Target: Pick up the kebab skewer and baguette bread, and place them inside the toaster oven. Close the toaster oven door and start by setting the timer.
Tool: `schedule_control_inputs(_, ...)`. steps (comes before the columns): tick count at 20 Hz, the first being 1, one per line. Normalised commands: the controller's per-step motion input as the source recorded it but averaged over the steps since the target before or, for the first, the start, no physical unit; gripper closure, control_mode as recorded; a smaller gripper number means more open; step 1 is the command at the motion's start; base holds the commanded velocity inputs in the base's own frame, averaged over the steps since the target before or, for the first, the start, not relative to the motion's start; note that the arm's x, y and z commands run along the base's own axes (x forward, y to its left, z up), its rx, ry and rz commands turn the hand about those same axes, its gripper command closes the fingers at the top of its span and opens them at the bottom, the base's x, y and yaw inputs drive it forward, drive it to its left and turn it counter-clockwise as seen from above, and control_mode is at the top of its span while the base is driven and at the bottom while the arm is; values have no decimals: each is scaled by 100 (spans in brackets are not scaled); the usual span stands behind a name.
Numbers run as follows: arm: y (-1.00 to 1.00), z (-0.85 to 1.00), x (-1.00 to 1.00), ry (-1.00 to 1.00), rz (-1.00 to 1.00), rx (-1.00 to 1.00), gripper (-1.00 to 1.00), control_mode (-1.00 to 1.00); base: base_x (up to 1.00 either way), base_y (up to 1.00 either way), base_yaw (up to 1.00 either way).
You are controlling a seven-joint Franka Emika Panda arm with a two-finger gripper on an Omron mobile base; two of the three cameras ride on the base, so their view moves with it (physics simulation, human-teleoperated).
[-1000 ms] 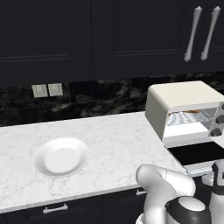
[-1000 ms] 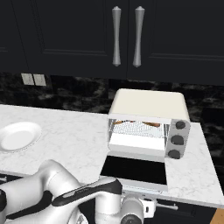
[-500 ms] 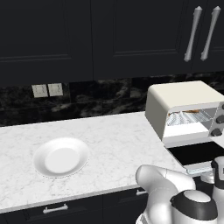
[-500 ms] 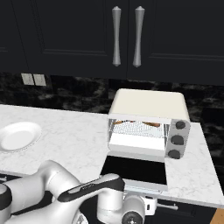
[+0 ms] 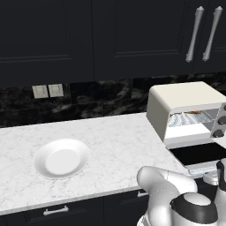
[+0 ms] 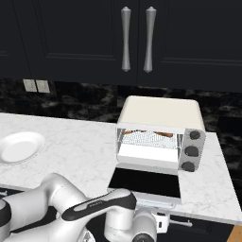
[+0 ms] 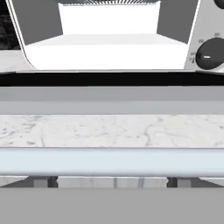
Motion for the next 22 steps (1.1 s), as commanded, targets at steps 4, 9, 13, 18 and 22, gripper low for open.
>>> schedule_control_inputs(4,0,26,9,-4,0,0,-100,-100,0,0,0)
schedule_control_inputs(9,0,17,8,-4,0,0,-100,-100,0,0,0)
schedule_control_inputs(13,0,18,8,-5,0,0,-100,-100,0,0,0)
schedule_control_inputs(18,0,20,9,-6,0,0,-100,-100,0,0,0)
schedule_control_inputs(22,0,14,12,-5,0,0,-100,-100,0,0,0)
